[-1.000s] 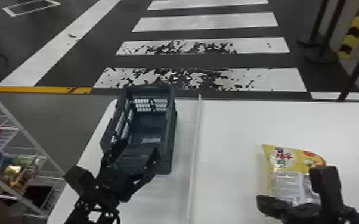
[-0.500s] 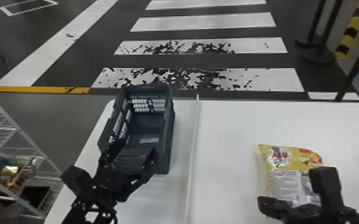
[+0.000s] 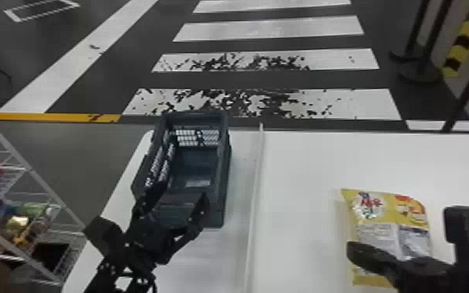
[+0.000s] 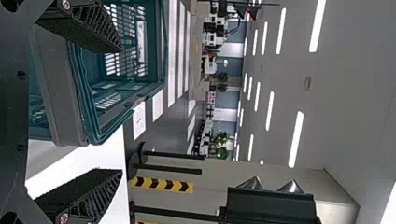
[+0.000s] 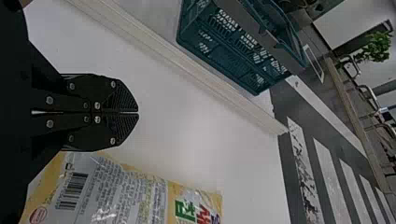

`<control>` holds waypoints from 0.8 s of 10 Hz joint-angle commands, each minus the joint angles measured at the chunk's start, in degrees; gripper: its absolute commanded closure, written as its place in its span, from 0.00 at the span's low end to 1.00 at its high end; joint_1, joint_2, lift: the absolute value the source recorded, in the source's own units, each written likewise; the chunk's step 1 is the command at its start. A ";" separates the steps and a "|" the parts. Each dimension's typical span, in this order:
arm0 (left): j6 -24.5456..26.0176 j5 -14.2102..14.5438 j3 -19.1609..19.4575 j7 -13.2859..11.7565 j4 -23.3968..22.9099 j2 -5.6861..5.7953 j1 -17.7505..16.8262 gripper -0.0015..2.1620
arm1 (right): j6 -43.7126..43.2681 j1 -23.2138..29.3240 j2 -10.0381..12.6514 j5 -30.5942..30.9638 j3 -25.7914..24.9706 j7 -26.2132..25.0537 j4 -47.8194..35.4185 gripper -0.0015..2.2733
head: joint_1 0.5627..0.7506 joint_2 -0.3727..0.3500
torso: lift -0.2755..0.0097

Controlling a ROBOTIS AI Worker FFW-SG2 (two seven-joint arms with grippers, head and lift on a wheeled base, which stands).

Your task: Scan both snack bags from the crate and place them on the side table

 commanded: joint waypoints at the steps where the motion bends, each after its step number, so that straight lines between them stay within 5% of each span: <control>1: 0.00 0.00 0.00 0.07 0.05 0.00 0.03 0.04 | -0.90 -0.34 0.04 -1.06 -3.76 -0.14 0.04 0.99 | 0.70 0.73 | 0.63; 5: 0.00 0.00 -0.35 -0.01 0.23 -0.26 -0.33 0.04 | -1.61 0.27 0.13 -1.41 -5.52 -0.32 2.50 0.99 | 0.70 0.61 | 0.63; 8: 0.00 0.00 0.00 -0.01 0.23 -0.18 0.11 0.04 | -2.13 0.54 0.13 -0.71 -4.56 -0.32 4.17 0.99 | 0.70 0.63 | 0.63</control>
